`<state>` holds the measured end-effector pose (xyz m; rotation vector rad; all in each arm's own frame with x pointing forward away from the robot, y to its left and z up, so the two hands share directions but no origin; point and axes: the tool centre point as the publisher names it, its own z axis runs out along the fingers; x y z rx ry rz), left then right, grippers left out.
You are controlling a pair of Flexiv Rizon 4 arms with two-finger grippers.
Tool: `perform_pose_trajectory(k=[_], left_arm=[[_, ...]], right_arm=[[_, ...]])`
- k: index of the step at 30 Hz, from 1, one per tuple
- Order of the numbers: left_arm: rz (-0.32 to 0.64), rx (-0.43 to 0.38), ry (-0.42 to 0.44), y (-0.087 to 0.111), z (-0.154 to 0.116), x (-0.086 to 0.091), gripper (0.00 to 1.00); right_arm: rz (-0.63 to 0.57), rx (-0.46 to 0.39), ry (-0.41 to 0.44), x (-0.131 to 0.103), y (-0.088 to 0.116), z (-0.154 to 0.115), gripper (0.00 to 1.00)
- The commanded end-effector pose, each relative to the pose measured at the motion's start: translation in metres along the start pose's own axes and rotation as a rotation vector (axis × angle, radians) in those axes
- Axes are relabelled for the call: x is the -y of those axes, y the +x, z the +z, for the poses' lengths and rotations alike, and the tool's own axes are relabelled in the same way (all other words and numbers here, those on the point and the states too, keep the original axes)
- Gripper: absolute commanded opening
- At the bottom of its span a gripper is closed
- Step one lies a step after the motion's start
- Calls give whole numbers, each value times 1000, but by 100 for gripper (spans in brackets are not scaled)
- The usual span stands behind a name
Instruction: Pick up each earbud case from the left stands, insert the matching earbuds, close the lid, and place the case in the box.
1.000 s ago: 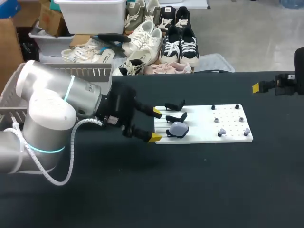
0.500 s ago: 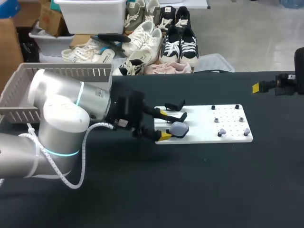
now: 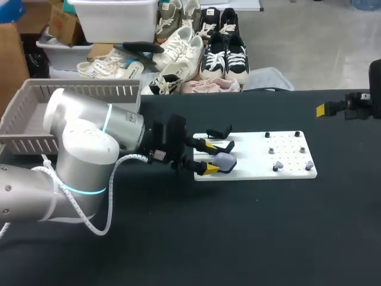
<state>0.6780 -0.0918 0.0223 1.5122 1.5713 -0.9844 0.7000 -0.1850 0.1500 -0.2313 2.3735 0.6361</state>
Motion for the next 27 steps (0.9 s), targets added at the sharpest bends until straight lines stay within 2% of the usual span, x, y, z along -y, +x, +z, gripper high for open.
perform_pose_trajectory(k=[1, 4, 14, 27], left_arm=[[3, 5, 10, 2, 5, -2, 69], [6, 6, 16, 2, 7, -1, 65], [22, 2, 15, 3, 10, -5, 61], [39, -5, 26, 2, 12, -6, 58]], right_arm=[[0, 0, 0, 0, 0, 0, 100], [0, 0, 0, 0, 0, 0, 100], [0, 0, 0, 0, 0, 0, 100], [0, 0, 0, 0, 0, 0, 100]])
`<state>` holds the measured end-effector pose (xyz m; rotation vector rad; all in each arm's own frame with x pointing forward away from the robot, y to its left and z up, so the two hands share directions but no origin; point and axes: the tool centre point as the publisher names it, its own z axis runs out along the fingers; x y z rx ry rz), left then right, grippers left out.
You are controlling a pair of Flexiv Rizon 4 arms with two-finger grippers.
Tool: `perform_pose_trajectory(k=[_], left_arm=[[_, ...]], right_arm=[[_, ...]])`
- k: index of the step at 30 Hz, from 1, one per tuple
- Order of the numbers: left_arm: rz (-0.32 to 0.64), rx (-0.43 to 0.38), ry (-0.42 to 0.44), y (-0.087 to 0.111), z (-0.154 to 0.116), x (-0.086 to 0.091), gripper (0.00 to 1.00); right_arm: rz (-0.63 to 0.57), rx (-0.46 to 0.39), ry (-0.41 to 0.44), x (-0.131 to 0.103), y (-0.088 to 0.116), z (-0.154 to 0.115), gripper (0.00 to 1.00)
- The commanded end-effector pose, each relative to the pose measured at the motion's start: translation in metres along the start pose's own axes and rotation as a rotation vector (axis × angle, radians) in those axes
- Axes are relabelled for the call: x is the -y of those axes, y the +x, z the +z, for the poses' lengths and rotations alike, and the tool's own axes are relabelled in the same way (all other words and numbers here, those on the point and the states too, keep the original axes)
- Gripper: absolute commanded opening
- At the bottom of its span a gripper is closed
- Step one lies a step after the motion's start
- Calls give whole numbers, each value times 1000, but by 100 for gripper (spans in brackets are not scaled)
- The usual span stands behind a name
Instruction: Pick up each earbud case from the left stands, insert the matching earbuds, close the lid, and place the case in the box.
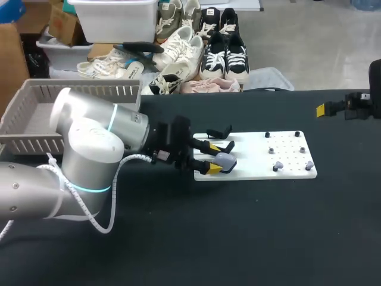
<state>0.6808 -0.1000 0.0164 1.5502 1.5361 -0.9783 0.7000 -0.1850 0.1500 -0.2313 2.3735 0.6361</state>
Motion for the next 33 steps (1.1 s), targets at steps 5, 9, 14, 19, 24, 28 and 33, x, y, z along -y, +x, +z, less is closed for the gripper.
perform_pose_trajectory(k=[5, 9, 14, 19, 24, 28, 33], left_arm=[[6, -4, 11, 0, 3, -3, 57], [9, -4, 13, -1, 4, -3, 55], [13, -7, 20, -1, 5, -2, 49], [13, -12, 25, 0, 5, 1, 0], [13, -9, 23, 0, 3, 3, 0], [14, 4, 20, -4, -2, 7, 0], [25, 48, 27, -18, -12, 16, 0]], right_arm=[[0, 0, 0, 0, 0, 0, 100], [0, 0, 0, 0, 0, 0, 100], [0, 0, 0, 0, 0, 0, 100], [0, 0, 0, 0, 0, 0, 100], [0, 0, 0, 0, 0, 0, 100], [0, 0, 0, 0, 0, 0, 100], [0, 0, 0, 0, 0, 0, 100]])
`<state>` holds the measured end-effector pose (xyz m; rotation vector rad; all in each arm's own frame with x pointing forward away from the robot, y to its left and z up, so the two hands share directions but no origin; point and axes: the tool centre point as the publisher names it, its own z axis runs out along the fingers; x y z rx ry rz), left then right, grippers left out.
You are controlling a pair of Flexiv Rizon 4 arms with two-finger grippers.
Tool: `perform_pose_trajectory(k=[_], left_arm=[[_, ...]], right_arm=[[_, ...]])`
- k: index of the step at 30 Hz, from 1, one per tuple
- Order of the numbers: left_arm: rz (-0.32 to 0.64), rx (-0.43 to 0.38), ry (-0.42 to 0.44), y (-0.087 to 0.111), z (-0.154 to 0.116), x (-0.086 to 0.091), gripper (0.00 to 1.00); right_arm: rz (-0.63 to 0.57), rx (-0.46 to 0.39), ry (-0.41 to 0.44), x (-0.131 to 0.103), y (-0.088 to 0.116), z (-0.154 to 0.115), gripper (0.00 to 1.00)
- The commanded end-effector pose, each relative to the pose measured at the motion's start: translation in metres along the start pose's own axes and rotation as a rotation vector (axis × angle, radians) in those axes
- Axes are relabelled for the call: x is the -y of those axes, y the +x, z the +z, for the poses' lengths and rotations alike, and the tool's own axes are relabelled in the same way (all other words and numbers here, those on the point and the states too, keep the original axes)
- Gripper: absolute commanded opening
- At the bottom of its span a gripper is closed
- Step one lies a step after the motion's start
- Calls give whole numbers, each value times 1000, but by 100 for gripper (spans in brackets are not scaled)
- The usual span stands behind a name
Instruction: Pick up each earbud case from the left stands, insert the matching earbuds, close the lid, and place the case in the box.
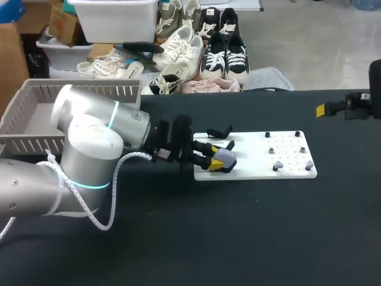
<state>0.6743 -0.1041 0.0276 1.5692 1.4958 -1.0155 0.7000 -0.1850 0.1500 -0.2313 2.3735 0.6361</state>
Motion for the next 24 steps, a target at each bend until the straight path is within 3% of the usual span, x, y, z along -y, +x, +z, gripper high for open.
perform_pose_trajectory(k=[1, 12, 24], left_arm=[[16, 37, -12, -11, -13, 12, 0], [108, 184, -6, -60, -19, 42, 0], [147, 283, -10, -88, -6, 58, 0]], right_arm=[[0, 0, 0, 0, 0, 0, 100], [0, 0, 0, 0, 0, 0, 100], [0, 0, 0, 0, 0, 0, 100]])
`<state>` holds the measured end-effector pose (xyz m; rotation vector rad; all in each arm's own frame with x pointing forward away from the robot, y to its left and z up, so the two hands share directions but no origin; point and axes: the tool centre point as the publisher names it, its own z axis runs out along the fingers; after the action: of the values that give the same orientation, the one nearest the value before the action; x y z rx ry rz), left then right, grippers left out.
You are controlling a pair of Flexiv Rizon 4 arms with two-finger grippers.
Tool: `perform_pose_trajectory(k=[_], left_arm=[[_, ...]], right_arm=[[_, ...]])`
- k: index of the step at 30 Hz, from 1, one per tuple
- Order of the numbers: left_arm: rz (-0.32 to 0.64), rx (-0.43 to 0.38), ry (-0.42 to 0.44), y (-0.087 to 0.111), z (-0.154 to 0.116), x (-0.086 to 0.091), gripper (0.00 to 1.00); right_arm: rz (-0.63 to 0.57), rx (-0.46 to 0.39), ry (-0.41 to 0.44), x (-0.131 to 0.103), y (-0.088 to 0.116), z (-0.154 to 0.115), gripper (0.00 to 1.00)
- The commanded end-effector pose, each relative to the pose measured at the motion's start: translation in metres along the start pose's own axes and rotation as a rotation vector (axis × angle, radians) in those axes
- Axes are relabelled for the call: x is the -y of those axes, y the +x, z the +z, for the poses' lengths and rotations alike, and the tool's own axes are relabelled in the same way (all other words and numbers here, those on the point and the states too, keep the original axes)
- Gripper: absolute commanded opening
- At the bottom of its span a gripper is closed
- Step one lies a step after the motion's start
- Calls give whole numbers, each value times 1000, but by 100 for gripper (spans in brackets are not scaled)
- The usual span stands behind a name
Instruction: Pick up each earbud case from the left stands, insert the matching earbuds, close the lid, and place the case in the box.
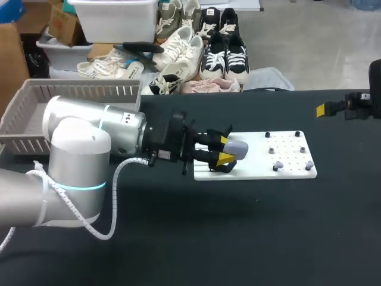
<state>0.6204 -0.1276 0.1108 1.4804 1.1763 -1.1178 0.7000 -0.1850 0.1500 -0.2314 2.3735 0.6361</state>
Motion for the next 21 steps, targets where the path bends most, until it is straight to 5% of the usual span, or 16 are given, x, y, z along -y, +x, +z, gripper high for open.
perform_pose_trajectory(k=[1, 21], left_arm=[[8, 25, -45, -3, 6, 5, 0], [2, 70, -44, -10, 15, 0, 0]], right_arm=[[0, 0, 0, 0, 0, 0, 100], [0, 0, 0, 0, 0, 0, 100]])
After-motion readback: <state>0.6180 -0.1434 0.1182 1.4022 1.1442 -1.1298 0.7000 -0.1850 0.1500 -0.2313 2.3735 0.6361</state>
